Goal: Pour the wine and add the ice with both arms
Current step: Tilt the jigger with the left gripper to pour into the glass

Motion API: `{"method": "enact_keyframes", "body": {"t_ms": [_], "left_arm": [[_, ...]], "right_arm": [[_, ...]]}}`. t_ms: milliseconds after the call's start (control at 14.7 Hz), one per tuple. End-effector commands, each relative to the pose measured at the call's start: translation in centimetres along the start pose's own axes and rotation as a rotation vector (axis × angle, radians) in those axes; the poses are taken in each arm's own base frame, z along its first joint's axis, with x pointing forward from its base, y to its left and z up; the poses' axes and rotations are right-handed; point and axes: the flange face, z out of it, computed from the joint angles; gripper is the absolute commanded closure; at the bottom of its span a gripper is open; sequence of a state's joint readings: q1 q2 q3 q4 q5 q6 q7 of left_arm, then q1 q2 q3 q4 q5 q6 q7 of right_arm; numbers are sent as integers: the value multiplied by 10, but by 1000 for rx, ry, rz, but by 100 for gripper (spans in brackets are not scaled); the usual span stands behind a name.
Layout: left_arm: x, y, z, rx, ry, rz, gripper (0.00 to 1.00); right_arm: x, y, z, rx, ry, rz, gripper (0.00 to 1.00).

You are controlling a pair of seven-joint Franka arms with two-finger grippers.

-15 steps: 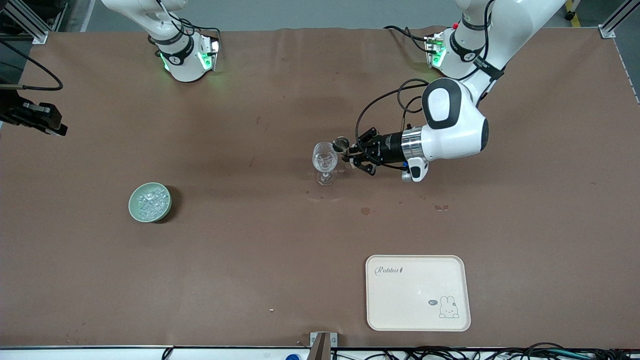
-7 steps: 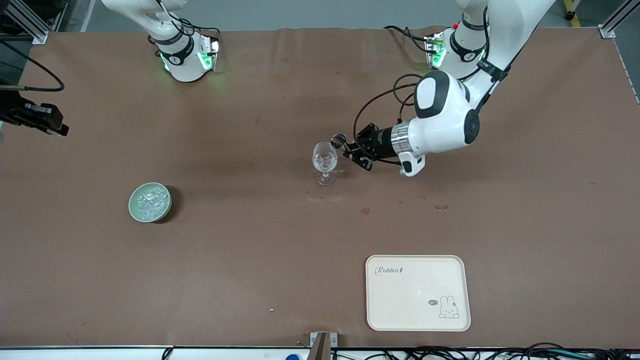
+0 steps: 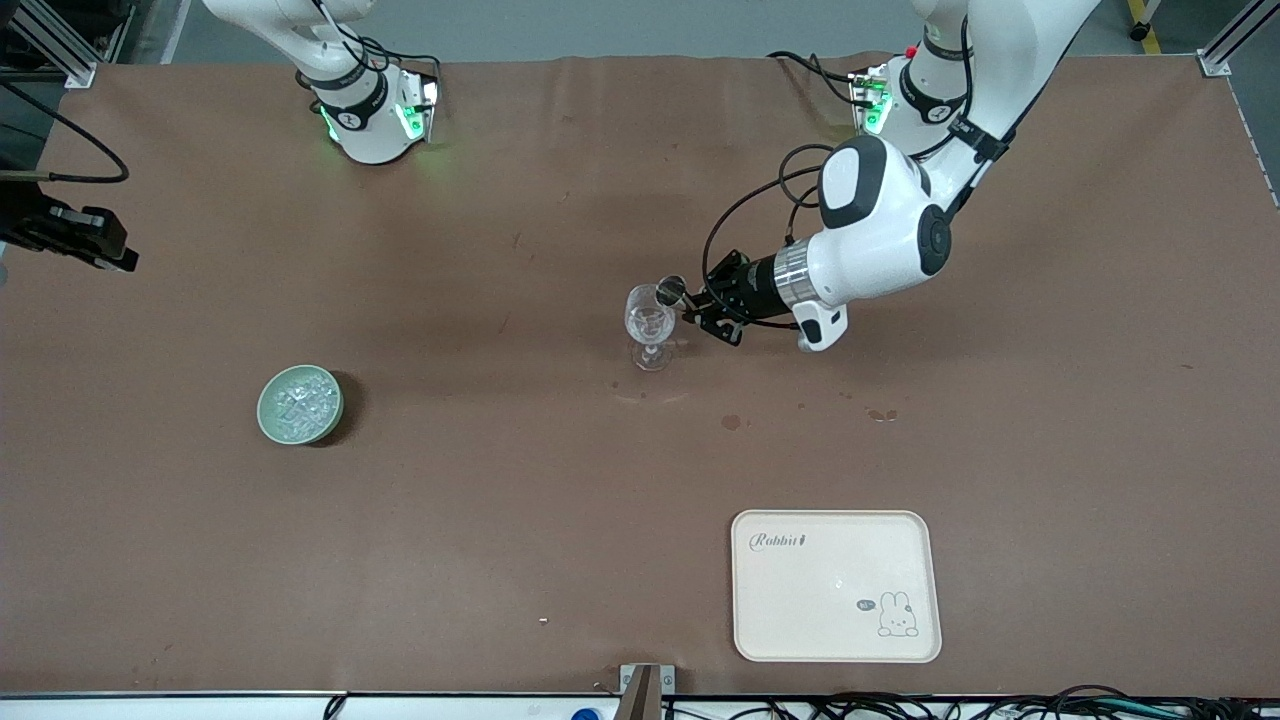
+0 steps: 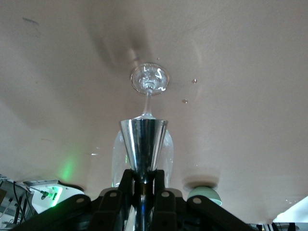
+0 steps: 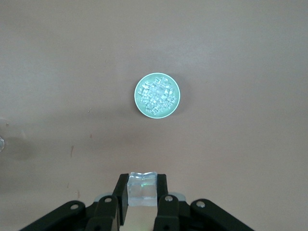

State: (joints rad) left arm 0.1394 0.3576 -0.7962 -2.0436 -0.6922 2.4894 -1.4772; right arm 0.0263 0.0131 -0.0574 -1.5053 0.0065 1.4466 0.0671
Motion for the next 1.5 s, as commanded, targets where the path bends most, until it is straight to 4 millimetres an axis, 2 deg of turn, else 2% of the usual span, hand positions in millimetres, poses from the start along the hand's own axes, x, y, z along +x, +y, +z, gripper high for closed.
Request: {"method": "enact_keyframes", "body": {"t_ms": [0,341,477,885,1158,1294,1430], "left_arm": [[-7,-1,-5,-15,52,-6,100],[-15,1,-4,-21,113,-44,100],[-25,0,-2,-24,124,-58,100],[-30,-5,8,-17,181,-55,100],[-33,-3,5,-23,177,-58,100],[-19,8,5,-20,163,-83,100],[-17,10,7,-12,145,-98,100]], "right_arm": [[-9,2,-2,19,2,1,96],[-9,2,-2,19,0,1,96],[-9,2,-2,19,0,1,96],[-8,-2,0,18,5,-7,96],[-4,-31,5,38,24,-54,96],[0,-47,19,67,37,-76,96],[3,-82,28,72,80,-131,96]]}}
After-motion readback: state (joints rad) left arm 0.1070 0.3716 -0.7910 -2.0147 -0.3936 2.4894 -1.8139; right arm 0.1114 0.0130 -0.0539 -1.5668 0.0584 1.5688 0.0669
